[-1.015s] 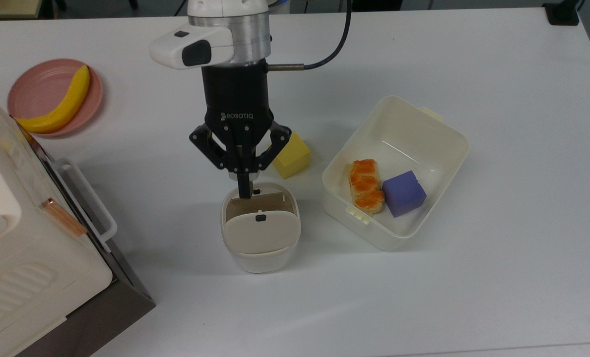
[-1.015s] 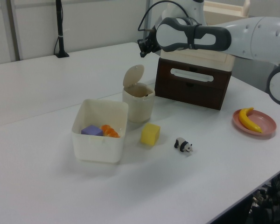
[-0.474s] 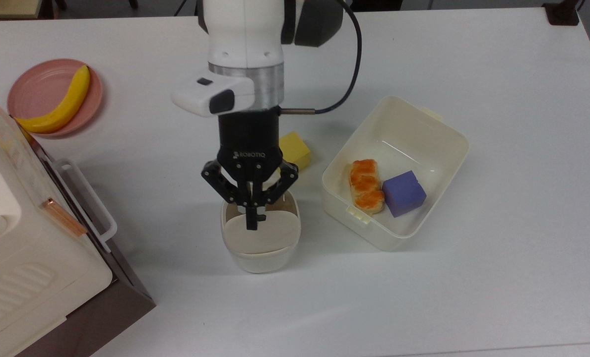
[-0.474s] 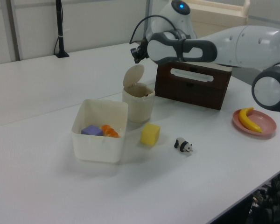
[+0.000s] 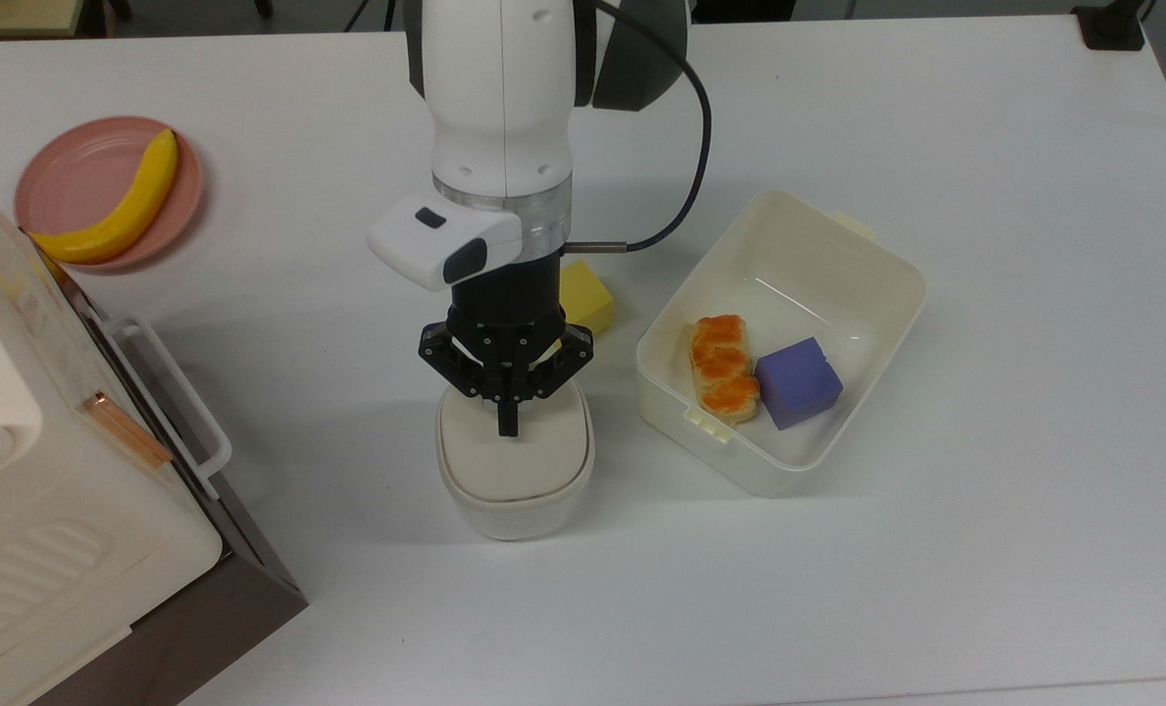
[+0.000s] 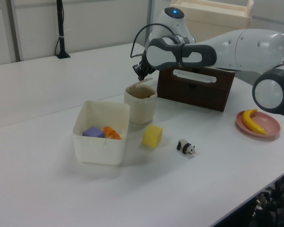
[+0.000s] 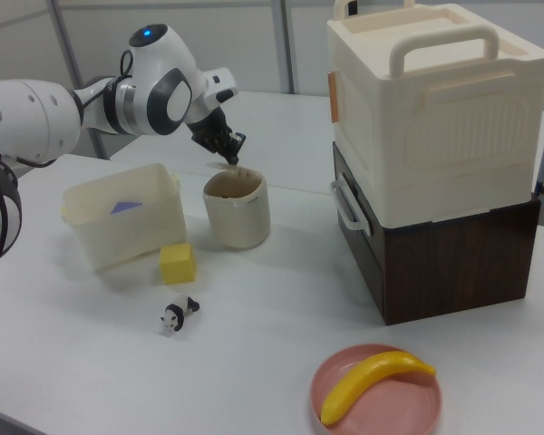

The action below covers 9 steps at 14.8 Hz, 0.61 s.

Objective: Close the trash can
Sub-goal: 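Push the flip lid down onto the trash can rim with the gripper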

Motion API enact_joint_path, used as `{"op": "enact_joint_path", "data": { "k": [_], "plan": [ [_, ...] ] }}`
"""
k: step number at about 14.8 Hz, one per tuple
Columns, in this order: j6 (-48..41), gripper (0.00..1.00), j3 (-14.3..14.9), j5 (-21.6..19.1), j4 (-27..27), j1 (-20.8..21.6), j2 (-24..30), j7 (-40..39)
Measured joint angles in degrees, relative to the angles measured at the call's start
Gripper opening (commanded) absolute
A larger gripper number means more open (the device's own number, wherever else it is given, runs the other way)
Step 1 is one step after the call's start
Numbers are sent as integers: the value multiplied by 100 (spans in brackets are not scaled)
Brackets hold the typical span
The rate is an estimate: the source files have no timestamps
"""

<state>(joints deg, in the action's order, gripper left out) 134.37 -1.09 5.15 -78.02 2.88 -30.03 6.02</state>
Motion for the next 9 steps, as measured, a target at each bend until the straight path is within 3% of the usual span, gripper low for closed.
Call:
{"op": "enact_joint_path", "data": {
  "k": [3,9],
  "plan": [
    [-71,0,-14,1,-292,60,-62,-39],
    [-47,0,-8,49,-321,109,-57,-45]
  ]
}}
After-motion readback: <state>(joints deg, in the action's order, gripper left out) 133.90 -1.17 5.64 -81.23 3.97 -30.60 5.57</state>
